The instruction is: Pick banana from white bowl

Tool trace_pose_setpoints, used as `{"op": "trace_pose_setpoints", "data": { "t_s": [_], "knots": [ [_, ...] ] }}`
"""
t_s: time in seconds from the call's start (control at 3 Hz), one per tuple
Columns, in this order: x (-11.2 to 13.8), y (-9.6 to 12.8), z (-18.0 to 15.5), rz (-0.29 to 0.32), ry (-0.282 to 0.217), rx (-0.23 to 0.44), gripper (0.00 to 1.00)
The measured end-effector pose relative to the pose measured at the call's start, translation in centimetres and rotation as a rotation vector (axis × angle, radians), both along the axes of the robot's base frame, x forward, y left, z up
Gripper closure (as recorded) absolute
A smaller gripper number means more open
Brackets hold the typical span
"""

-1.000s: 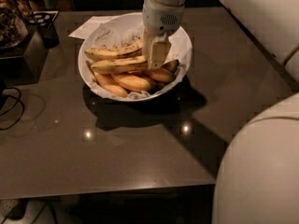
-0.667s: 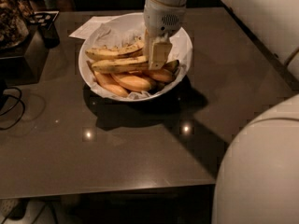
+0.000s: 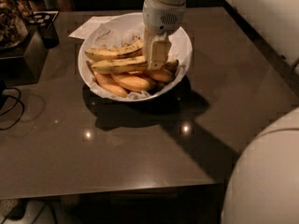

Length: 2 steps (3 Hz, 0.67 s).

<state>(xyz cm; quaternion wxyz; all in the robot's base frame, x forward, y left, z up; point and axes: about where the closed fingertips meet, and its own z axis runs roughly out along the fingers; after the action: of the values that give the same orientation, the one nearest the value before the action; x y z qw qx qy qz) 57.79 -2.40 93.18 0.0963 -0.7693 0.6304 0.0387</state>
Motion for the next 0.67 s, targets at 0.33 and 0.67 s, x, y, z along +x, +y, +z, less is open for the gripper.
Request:
{"op": "trace_pose_setpoints", "data": {
  "t_s": [0.33, 0.67],
  "knots": [
    [-0.67, 0.05, 0.86, -0.012, -0.037, 0.027, 1.00],
    [-1.35, 0.01, 1.75, -0.012, -0.067, 0.056, 1.00]
  ]
}}
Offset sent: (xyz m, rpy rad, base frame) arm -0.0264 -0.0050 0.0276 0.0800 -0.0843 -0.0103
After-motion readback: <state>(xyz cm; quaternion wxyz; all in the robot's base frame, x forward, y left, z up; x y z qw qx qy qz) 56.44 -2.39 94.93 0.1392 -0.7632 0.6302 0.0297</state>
